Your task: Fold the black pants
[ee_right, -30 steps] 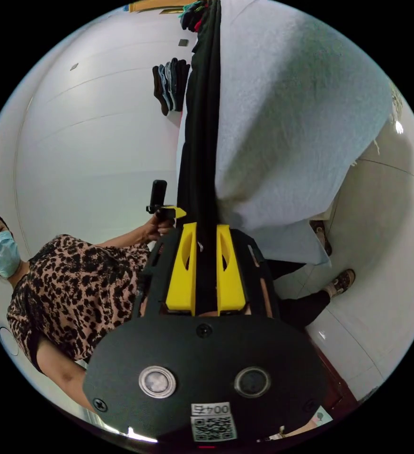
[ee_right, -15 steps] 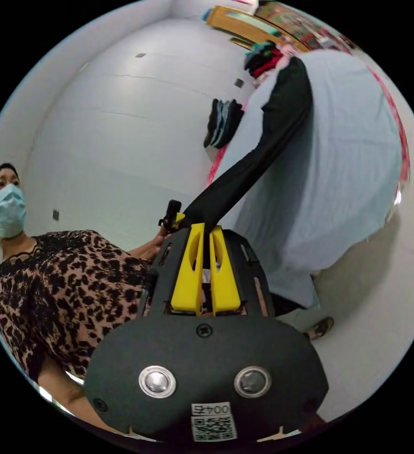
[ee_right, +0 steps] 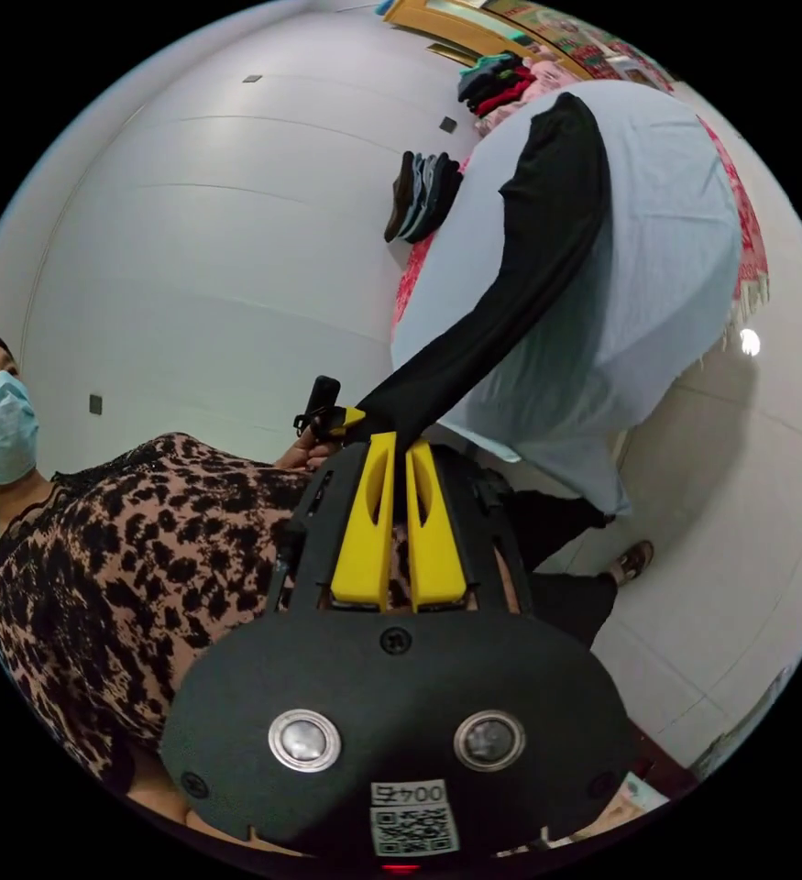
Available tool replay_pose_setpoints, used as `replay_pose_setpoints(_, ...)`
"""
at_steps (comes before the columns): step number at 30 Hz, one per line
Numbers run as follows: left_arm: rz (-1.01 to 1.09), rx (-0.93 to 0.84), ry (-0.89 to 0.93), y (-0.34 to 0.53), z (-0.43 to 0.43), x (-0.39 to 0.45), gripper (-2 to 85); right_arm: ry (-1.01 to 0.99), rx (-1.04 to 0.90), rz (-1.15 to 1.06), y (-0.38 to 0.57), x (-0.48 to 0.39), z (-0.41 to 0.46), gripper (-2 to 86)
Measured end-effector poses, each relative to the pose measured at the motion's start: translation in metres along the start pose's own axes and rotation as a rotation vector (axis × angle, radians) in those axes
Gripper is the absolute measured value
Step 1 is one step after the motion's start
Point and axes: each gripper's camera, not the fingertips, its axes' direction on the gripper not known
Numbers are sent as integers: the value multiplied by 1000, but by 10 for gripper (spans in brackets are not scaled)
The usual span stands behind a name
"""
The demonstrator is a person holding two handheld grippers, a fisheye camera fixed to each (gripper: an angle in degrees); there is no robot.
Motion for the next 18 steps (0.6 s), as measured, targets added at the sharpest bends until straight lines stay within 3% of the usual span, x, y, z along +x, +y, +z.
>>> replay_pose_setpoints(7, -44, 41, 7, 36, 20, 9, 26, -24, 10, 36, 14, -11, -13, 3)
replay_pose_setpoints(18, 89, -46, -40, -15, 22, 63, 28, -28, 58, 63, -25, -30, -38, 5)
